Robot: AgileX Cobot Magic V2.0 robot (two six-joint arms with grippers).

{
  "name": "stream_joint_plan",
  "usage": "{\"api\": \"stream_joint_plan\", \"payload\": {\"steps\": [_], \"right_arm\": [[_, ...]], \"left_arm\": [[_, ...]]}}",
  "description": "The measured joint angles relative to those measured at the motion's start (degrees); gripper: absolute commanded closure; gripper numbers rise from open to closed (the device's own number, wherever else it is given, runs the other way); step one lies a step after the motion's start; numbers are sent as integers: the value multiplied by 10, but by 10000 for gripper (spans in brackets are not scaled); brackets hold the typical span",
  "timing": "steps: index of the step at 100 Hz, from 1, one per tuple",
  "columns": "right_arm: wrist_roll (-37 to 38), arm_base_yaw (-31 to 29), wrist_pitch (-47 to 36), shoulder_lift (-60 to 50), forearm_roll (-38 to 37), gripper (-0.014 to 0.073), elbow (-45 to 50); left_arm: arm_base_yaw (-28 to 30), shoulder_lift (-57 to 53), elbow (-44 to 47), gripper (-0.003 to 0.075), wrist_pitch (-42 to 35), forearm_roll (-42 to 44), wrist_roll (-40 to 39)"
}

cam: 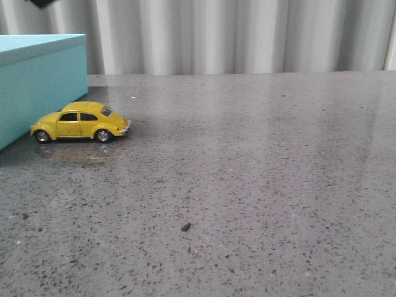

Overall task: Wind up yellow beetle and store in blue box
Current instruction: 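Lower the open left gripper around the beetle and close it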

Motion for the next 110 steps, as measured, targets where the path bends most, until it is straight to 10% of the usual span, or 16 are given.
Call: {"api": "stream_joint_plan", "payload": {"steps": [110], "right_arm": [[0,0,7,0,4,655,1]], "left_arm": [[-31,139,-2,262,-6,38,145]]}}
